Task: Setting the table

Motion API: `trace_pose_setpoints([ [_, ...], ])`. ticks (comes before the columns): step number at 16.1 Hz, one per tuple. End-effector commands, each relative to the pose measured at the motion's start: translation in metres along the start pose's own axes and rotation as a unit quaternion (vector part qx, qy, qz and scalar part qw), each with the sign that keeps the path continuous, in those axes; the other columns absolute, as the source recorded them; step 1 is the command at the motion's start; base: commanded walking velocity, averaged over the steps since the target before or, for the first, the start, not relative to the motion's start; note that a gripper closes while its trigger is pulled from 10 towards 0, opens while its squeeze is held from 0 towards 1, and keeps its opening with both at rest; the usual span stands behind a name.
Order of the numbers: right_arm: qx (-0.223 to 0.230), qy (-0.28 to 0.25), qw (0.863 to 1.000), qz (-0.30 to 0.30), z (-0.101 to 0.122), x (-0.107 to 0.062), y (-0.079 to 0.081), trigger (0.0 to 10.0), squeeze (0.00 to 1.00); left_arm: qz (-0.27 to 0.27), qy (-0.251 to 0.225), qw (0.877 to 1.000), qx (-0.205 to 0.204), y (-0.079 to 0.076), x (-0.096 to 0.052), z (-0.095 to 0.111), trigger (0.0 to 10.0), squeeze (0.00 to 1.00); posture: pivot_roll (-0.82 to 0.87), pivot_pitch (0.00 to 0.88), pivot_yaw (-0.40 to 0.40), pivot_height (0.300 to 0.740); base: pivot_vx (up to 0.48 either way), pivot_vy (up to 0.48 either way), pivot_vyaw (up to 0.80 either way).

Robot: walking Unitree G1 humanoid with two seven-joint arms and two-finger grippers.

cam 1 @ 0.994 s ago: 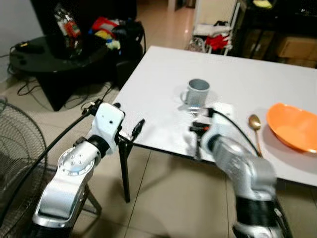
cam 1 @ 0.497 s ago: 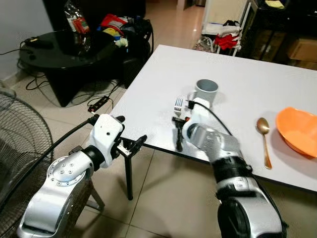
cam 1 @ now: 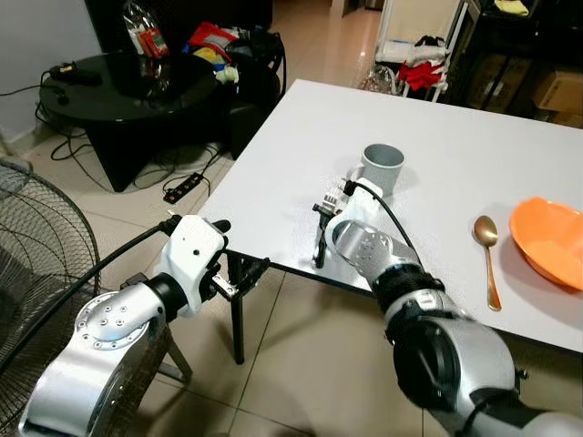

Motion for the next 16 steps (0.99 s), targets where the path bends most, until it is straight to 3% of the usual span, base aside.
trace_pose_setpoints([
  [1, 0.018, -0.002, 1.000, -0.004, -0.001, 0.000, 0.005, 10.0, 0.00, -0.007, 0.000, 1.000, 0.002, -0.002, -0.003, 0.002, 10.0, 0.00, 0.16, 0.044, -0.018, 0.740, 0.000, 0.000, 0.00],
  [4, 0.031, -0.002, 0.999, -0.017, -0.003, 0.001, 0.002, 10.0, 0.00, -0.010, -0.001, 1.000, 0.002, -0.003, -0.004, 0.003, 10.0, 0.00, 0.16, 0.045, -0.020, 0.740, 0.000, 0.000, 0.00],
  [5, 0.034, 0.000, 0.999, -0.024, -0.004, 0.001, 0.000, 10.0, 0.20, -0.012, -0.001, 1.000, 0.002, -0.003, -0.004, 0.003, 10.0, 0.00, 0.16, 0.045, -0.021, 0.740, 0.000, 0.000, 0.00],
  [6, 0.031, -0.001, 0.999, -0.025, -0.004, 0.002, 0.000, 10.0, 0.79, -0.012, -0.001, 1.000, 0.002, -0.003, -0.004, 0.003, 10.0, 0.00, 0.16, 0.044, -0.024, 0.740, 0.000, 0.000, 0.00],
  [7, 0.030, -0.004, 0.999, -0.026, -0.002, 0.002, -0.001, 10.0, 1.00, -0.011, 0.000, 1.000, 0.002, -0.002, -0.004, 0.003, 10.0, 0.00, 0.16, 0.042, -0.025, 0.740, 0.000, 0.000, 0.00],
  [13, 0.014, -0.015, 1.000, 0.012, 0.006, 0.000, 0.013, 10.0, 1.00, -0.001, 0.009, 1.000, 0.006, 0.000, -0.003, 0.000, 10.0, 0.00, 0.16, 0.015, -0.031, 0.740, 0.000, 0.000, 0.00],
  [14, -0.017, -0.036, 0.998, 0.038, 0.022, -0.004, 0.024, 10.0, 1.00, 0.017, -0.001, 1.000, 0.000, 0.003, -0.004, 0.003, 10.0, 0.00, 0.16, 0.000, -0.041, 0.740, 0.000, 0.000, 0.00],
  [16, -0.013, -0.039, 0.998, 0.044, 0.032, -0.006, 0.026, 10.0, 1.00, 0.034, -0.010, 0.999, -0.010, 0.007, -0.004, 0.005, 10.0, 0.00, 0.16, 0.000, -0.042, 0.740, 0.000, 0.000, 0.00],
])
Point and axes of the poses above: a point about 5 cm out from each wrist's last joint towards the gripper, its own x axis pointing out of the wrist towards the gripper, its own z axis along the axis of the wrist's last joint, y = z × x, the point moved 1 cm from there along x, pointing out of the wrist towards the gripper, and after that the axes turned 11 degrees about x, right-handed, at the moved point
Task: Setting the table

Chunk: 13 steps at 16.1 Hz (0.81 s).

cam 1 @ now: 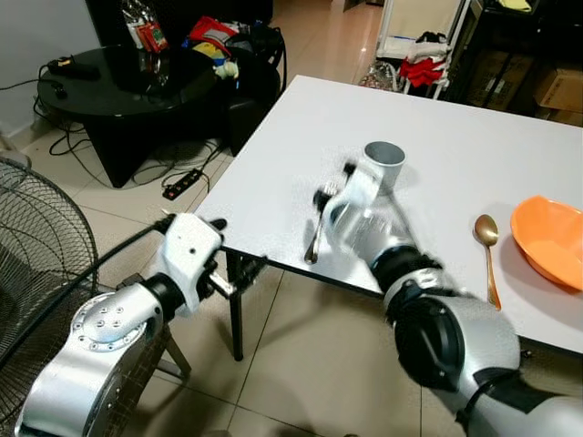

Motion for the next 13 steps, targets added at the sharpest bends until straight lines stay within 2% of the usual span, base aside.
trace_pose_setpoints([
  [1, -0.009, -0.004, 1.000, 0.005, 0.008, -0.002, 0.001, 10.0, 1.00, 0.018, -0.013, 1.000, 0.000, 0.005, 0.000, 0.005, 10.0, 0.00, 0.15, 0.000, -0.043, 0.740, 0.000, 0.000, 0.00],
  [2, -0.022, -0.017, 1.000, 0.006, 0.017, -0.011, -0.006, 10.0, 1.00, 0.045, -0.022, 0.999, -0.010, 0.009, 0.003, 0.007, 10.0, 0.00, 0.15, 0.000, -0.044, 0.740, 0.000, 0.000, 0.00],
  [3, -0.022, -0.017, 1.000, 0.006, 0.017, -0.011, -0.006, 10.0, 1.00, 0.045, -0.022, 0.999, -0.010, 0.009, 0.003, 0.007, 10.0, 0.00, 0.15, 0.000, -0.044, 0.740, 0.000, 0.000, 0.00],
  [4, -0.031, -0.020, 0.999, 0.006, 0.018, -0.021, -0.014, 10.0, 1.00, 0.065, -0.024, 0.998, -0.014, 0.012, 0.006, 0.006, 10.0, 0.00, 0.14, 0.000, -0.041, 0.740, 0.000, 0.000, 0.00],
  [5, -0.057, -0.032, 0.998, 0.013, 0.016, -0.040, -0.024, 10.0, 1.00, 0.089, -0.025, 0.996, -0.014, 0.015, 0.008, 0.006, 10.0, 0.00, 0.14, 0.000, -0.043, 0.740, 0.000, 0.000, 0.00],
  [6, -0.108, -0.053, 0.992, 0.037, 0.012, -0.063, -0.032, 10.0, 0.68, 0.108, -0.018, 0.994, -0.020, 0.016, 0.009, 0.004, 10.0, 0.00, 0.14, 0.000, -0.044, 0.740, 0.000, 0.000, 0.00],
  [7, -0.140, -0.075, 0.986, 0.058, 0.010, -0.078, -0.035, 10.0, 0.30, 0.125, -0.016, 0.992, -0.027, 0.017, 0.009, 0.003, 10.0, 0.00, 0.14, 0.000, -0.047, 0.740, 0.000, 0.000, 0.00],
  [8, -0.178, -0.103, 0.977, 0.064, 0.010, -0.092, -0.041, 10.0, 0.00, 0.143, -0.017, 0.989, -0.026, 0.019, 0.008, 0.004, 10.0, 0.00, 0.13, 0.000, -0.044, 0.740, 0.000, 0.000, 0.00],
  [9, -0.202, -0.120, 0.969, 0.074, 0.009, -0.100, -0.045, 10.0, 0.00, 0.155, -0.015, 0.987, -0.028, 0.020, 0.006, 0.003, 10.0, 0.00, 0.13, 0.000, -0.044, 0.740, 0.000, 0.000, 0.00],
  [10, -0.210, -0.145, 0.963, 0.089, 0.007, -0.115, -0.053, 10.0, 0.00, 0.172, -0.009, 0.984, -0.034, 0.022, 0.004, 0.001, 10.0, 0.00, 0.13, 0.000, -0.044, 0.740, 0.000, 0.000, 0.00],
  [11, -0.219, -0.155, 0.960, 0.084, 0.004, -0.126, -0.062, 10.0, 0.00, 0.183, -0.005, 0.982, -0.039, 0.022, 0.003, 0.000, 10.0, 0.00, 0.13, 0.000, -0.045, 0.740, 0.000, -0.349, 0.00],
  [12, -0.248, -0.166, 0.950, 0.095, 0.000, -0.137, -0.065, 10.0, 0.00, 0.191, -0.003, 0.981, -0.042, 0.021, 0.000, -0.001, 10.0, 0.00, 0.14, 0.000, -0.052, 0.740, 0.000, -0.472, 0.00],
  [13, -0.239, -0.173, 0.950, 0.099, -0.003, -0.146, -0.068, 10.0, 0.00, 0.202, -0.001, 0.978, -0.046, 0.022, -0.004, -0.002, 10.0, 0.00, 0.14, 0.000, -0.058, 0.740, 0.000, -0.480, 0.00],
])
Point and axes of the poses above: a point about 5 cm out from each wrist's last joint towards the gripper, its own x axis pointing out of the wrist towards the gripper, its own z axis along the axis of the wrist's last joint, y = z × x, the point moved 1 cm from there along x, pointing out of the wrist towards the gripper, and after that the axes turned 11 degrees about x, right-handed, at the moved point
